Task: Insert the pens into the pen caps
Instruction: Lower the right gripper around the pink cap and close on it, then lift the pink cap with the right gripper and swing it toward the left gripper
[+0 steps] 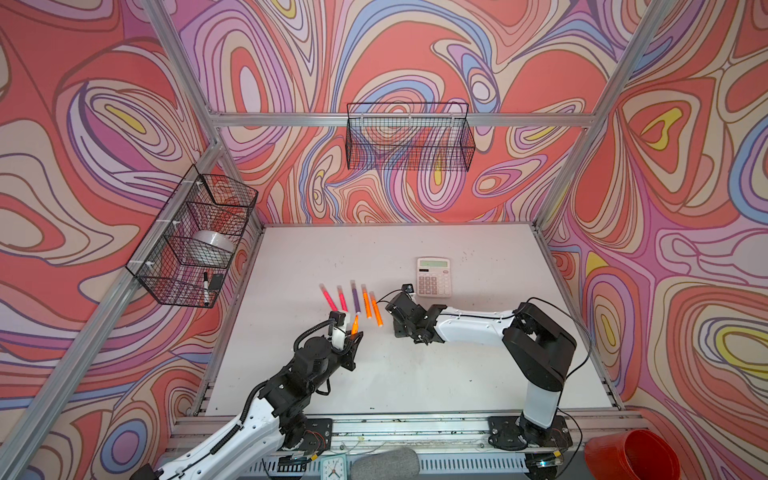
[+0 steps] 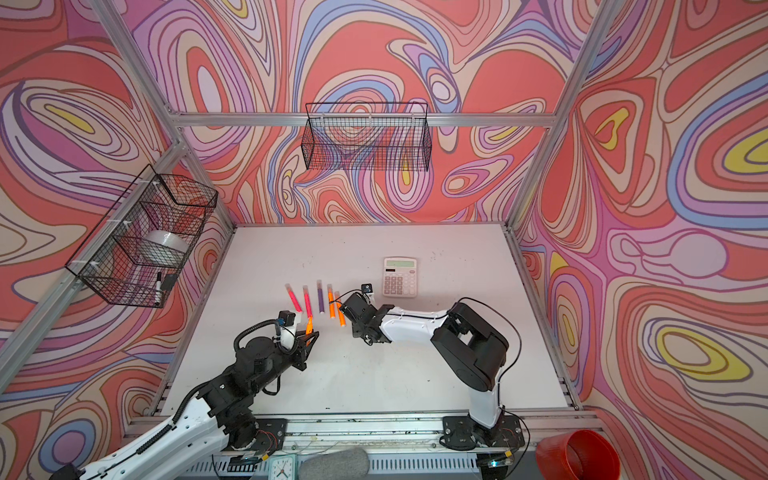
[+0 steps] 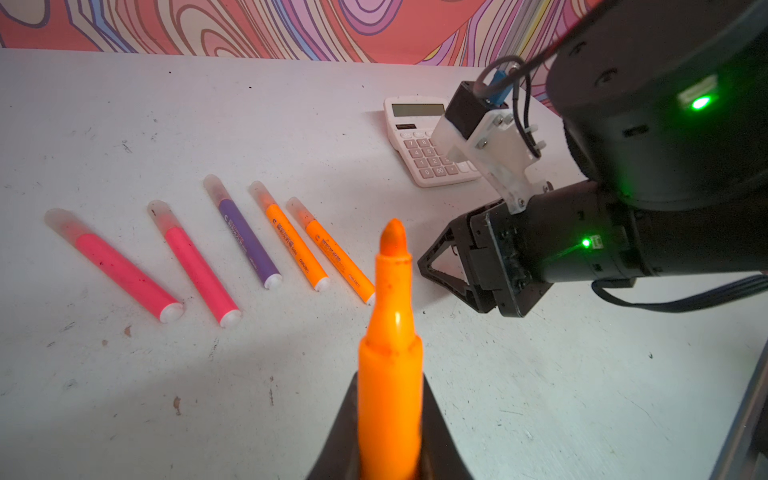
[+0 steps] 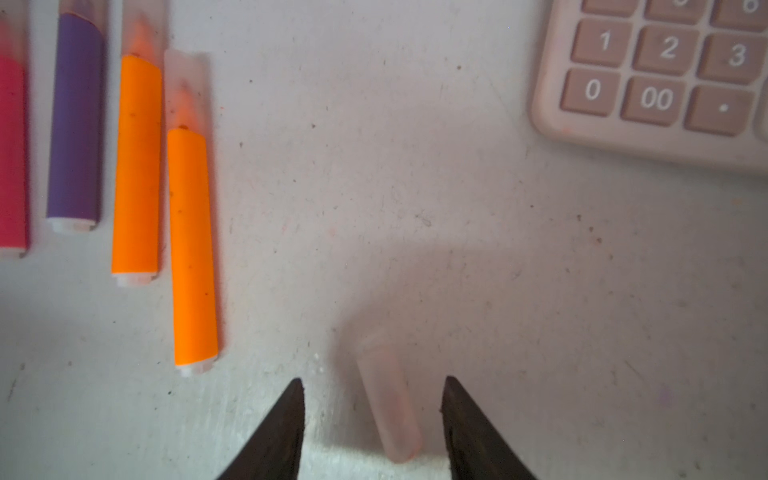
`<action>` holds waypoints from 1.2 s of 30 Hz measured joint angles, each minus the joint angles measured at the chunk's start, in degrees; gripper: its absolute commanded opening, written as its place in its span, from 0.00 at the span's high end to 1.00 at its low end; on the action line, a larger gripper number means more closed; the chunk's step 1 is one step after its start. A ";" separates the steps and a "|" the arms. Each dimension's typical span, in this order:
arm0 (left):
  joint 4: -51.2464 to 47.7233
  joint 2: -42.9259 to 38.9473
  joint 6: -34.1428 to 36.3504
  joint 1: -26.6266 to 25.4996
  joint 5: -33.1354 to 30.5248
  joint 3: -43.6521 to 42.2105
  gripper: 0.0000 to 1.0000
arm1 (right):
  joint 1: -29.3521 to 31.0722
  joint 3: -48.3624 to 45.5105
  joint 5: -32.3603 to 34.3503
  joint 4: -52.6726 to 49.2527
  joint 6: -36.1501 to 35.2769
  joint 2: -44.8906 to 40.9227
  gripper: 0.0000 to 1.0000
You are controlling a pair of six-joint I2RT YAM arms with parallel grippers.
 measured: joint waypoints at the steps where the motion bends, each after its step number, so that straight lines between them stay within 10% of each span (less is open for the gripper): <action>1: 0.00 0.00 0.00 0.00 0.00 0.00 1.00 | 0.07 0.63 0.04 -0.42 -0.13 0.33 0.50; 36: -0.04 -0.11 -0.02 0.00 0.26 0.02 1.00 | -0.04 -1.73 2.91 -1.44 0.74 0.70 0.96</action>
